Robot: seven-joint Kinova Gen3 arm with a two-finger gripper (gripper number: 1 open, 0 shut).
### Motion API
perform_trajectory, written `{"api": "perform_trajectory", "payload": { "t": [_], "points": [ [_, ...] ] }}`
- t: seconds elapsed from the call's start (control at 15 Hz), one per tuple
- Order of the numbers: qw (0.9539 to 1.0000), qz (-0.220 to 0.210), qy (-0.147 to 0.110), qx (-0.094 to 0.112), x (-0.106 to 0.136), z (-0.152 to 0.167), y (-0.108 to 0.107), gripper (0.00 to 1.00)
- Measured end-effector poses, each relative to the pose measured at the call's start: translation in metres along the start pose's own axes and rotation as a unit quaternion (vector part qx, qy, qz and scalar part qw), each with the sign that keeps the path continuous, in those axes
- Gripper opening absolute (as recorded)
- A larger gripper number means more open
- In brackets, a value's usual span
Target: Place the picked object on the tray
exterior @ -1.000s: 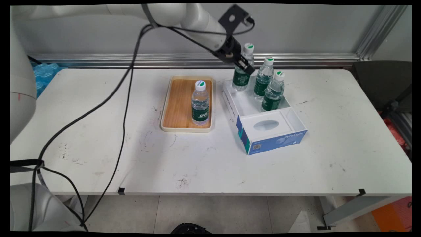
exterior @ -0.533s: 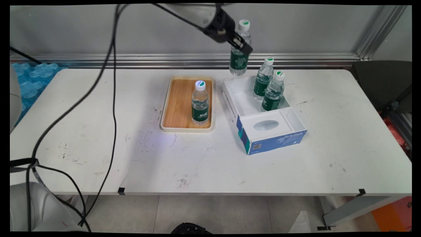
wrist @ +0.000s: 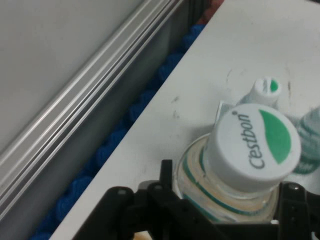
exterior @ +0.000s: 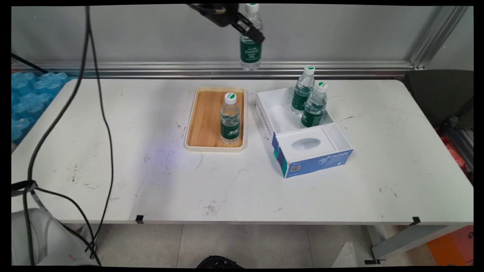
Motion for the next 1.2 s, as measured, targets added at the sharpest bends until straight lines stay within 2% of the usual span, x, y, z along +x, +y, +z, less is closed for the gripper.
{"api": "perform_trajectory", "payload": {
  "t": [0.4, 0.8, 1.2],
  "points": [
    [0.9982, 0.049, -0.022, -0.028, -0.041, -0.003, -0.049, 0.00],
    [0.9945, 0.080, -0.033, -0.059, -0.080, 0.023, -0.074, 0.00],
    [0.9910, 0.095, -0.036, -0.087, -0.111, 0.052, -0.085, 0.00]
  ]
}}
